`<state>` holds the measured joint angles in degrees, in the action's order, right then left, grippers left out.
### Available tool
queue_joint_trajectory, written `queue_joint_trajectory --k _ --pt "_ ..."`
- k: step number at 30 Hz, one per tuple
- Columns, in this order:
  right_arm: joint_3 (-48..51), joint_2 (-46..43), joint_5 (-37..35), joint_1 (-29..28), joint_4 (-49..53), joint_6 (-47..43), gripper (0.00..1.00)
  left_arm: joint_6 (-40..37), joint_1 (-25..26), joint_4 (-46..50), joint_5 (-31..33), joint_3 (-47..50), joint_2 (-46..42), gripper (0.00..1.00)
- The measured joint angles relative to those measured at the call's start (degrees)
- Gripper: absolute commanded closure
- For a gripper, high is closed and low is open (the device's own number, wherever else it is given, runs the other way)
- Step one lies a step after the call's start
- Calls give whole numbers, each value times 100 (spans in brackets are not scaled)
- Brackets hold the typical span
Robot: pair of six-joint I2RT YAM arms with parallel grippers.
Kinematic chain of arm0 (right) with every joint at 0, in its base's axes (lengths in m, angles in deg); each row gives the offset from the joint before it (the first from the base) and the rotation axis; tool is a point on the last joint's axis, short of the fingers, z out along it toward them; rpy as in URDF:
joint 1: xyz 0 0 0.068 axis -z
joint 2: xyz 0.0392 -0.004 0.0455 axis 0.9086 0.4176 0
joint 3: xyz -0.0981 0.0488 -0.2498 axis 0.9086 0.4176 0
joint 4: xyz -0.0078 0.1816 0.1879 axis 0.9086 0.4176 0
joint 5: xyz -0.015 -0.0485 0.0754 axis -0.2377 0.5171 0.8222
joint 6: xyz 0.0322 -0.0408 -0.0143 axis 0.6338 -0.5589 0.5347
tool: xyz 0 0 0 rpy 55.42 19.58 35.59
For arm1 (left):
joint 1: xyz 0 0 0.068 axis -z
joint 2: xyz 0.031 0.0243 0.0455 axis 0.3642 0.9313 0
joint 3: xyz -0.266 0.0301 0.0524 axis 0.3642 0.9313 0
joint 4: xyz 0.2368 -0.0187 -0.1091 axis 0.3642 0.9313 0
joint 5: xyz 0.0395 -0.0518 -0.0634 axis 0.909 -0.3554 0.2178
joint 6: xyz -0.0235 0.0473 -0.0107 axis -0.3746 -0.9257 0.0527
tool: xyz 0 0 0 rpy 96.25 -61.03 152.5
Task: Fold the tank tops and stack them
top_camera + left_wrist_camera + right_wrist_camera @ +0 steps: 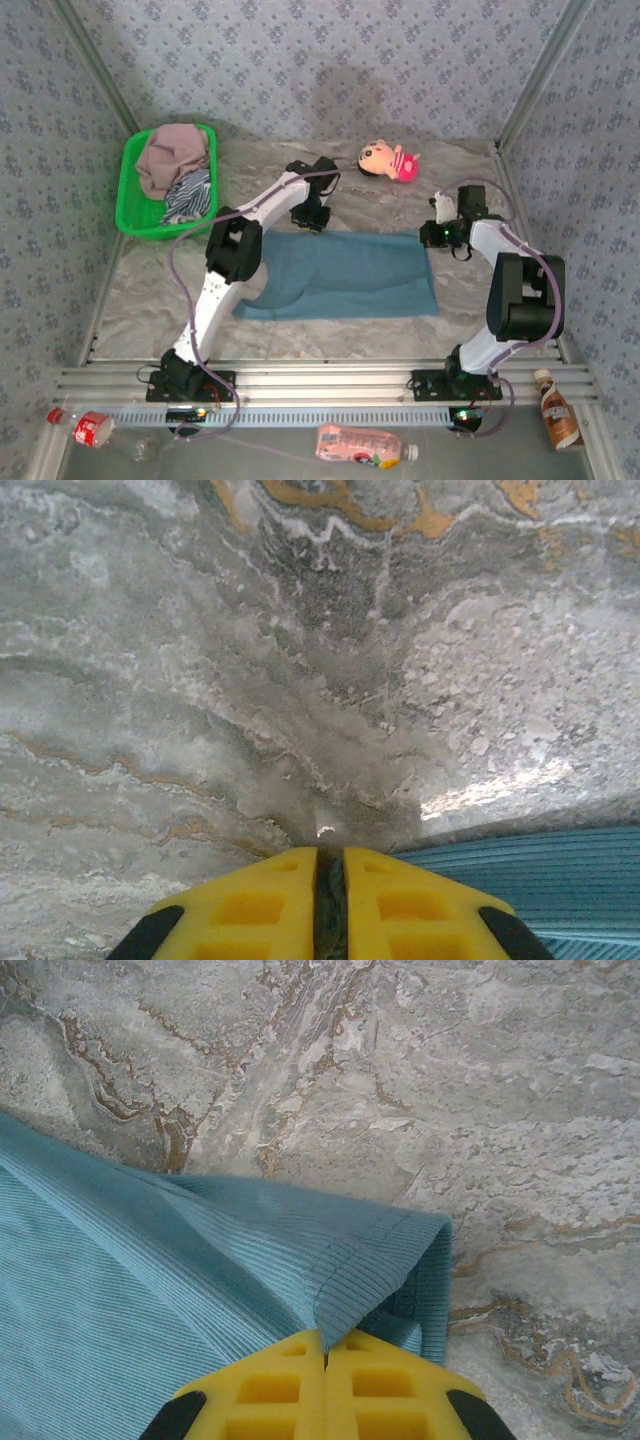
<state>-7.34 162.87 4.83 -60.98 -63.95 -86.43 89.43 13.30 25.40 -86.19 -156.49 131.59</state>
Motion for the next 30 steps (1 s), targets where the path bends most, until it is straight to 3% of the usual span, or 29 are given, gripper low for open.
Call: queue_joint_trajectory --k 9,20,30 --pt "-74 133 74 -35 -175 181 97 28 -94 -420 -4 164 -116 91" --pt "232 -118 389 105 -483 520 97 175 -122 -1622 -111 2065 -1497 89" --pt "555 -527 195 111 -87 142 97 356 98 -2299 -129 3399 -2465 86"
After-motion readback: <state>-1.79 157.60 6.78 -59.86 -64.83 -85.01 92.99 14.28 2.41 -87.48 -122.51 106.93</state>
